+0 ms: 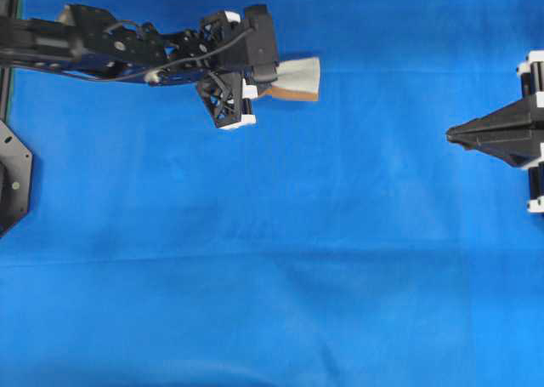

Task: Hand over the sponge with the left arm and wipe it with the right arm.
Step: 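Lift the sponge with the left gripper and hold it toward center, then move the right gripper to the sponge and grasp its right end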

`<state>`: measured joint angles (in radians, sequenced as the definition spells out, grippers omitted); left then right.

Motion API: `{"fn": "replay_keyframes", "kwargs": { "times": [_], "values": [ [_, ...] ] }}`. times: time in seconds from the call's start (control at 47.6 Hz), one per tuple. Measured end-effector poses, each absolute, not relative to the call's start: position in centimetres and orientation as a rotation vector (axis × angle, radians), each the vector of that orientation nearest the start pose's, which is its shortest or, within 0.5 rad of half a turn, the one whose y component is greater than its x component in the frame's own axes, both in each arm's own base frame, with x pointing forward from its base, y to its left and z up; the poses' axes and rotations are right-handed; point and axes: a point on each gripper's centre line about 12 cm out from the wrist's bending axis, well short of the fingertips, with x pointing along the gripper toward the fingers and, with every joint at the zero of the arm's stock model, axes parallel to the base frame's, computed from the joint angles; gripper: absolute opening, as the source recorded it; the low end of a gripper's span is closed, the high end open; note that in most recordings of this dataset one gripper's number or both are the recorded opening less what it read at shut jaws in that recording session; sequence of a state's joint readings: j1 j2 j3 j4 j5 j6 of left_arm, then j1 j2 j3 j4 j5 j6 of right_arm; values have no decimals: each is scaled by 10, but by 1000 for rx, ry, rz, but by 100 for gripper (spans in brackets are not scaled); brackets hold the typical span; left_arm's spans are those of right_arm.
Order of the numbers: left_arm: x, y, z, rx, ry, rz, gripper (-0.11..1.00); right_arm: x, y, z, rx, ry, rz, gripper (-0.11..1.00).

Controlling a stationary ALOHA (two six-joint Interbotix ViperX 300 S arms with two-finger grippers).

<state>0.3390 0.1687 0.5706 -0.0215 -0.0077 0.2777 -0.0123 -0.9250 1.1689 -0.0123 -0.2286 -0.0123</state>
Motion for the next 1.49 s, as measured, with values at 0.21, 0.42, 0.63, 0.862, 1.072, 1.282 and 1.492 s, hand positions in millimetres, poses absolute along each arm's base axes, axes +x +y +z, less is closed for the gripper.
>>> {"fn": "replay_keyframes", "kwargs": {
  "times": [0.21,0.42,0.63,0.862,1.072,1.282,1.492],
  "values": [
    [387,117,182,80,713,213,20,205,-2,280,-30,17,-10,0],
    [375,84,216,47,665,168,20,206,-6,280,-31,19,-27,0],
    [371,42,237,43,609,83,20,206,-8,280,-31,24,-39,0],
    [371,39,239,42,604,76,20,207,-9,283,-16,17,-41,0],
    [371,39,238,49,604,73,20,223,-9,289,-14,39,-40,0],
    [371,38,239,54,604,70,20,255,-11,294,-20,86,-41,30],
    [371,38,239,57,603,70,20,295,-16,283,-28,166,-48,74]
  ]
}}
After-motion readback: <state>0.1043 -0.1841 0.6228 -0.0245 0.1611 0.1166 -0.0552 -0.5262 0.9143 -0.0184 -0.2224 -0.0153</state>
